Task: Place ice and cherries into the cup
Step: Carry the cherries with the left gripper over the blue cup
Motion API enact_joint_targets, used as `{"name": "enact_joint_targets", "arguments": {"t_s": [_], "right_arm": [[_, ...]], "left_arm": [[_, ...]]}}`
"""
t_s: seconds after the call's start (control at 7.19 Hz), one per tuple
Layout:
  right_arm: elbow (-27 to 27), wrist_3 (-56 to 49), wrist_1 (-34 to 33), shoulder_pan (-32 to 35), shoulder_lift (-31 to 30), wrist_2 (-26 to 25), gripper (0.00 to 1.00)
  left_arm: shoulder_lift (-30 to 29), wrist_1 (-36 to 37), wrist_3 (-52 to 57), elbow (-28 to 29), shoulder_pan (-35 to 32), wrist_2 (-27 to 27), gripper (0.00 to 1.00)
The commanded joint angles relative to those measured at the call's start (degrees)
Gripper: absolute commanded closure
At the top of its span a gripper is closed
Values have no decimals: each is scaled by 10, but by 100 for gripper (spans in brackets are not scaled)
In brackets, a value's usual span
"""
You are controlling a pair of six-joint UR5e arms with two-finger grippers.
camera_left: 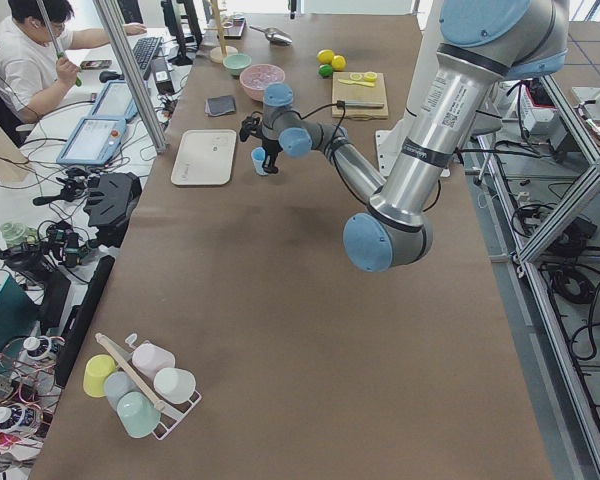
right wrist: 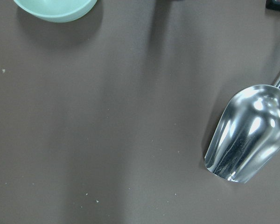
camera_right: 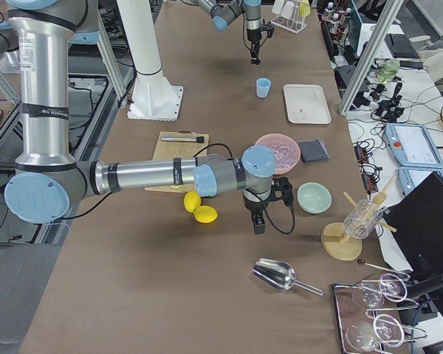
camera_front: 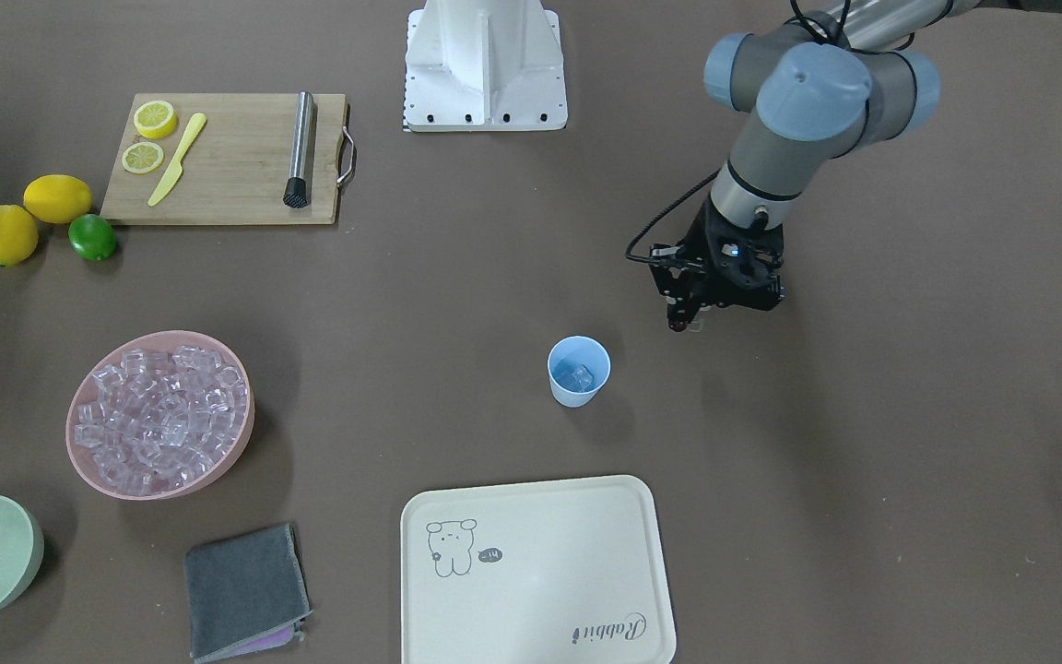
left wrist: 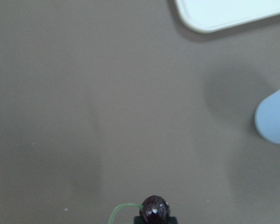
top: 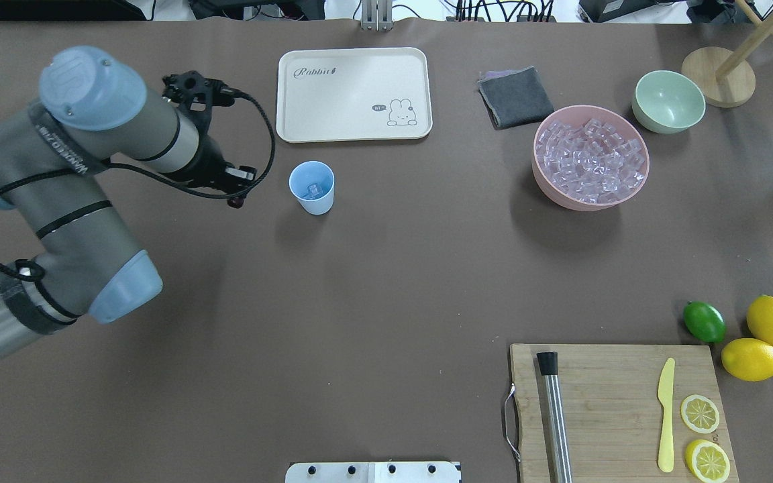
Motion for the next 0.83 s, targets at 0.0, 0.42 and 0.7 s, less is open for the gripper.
{"name": "enact_joint_targets", "arguments": {"t_s": [0.0, 0.42, 0.7], "right_arm": [[0, -1, 3, 2, -8, 0, 1], [2, -4, 4, 6, -9, 1, 1], [3, -4, 4, 6, -2, 1, 1]], "left_arm": [[-89, -3, -28, 67, 23, -1, 100], [-100, -92, -21, 149, 15, 16, 100], [-98, -92, -27, 149, 13, 16, 84]]}}
